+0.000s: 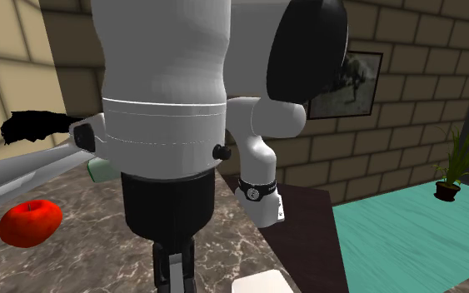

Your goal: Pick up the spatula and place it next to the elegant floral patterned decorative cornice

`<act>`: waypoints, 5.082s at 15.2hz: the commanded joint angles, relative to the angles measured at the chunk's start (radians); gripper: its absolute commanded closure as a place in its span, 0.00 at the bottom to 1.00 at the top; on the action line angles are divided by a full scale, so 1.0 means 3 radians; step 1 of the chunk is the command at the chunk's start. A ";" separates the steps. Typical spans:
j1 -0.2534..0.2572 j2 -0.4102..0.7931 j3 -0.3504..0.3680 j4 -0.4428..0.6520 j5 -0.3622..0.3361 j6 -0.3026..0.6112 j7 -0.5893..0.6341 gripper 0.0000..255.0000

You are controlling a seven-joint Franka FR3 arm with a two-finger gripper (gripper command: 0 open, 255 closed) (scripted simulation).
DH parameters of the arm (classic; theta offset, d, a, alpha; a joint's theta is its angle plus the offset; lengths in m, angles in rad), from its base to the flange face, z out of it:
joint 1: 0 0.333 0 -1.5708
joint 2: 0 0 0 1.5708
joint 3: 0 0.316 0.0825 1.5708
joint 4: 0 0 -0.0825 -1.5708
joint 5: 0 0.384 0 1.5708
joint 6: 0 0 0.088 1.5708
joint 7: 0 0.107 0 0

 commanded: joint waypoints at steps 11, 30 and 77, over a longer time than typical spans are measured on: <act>0.0022 -0.0297 -0.0047 0.0291 0.0078 -0.0581 -0.0082 1.00; 0.0021 -0.0527 -0.0112 0.0952 0.0106 -0.1467 -0.0149 1.00; -0.0908 -0.1916 -0.2704 0.0630 -0.1245 -0.2237 -0.3089 1.00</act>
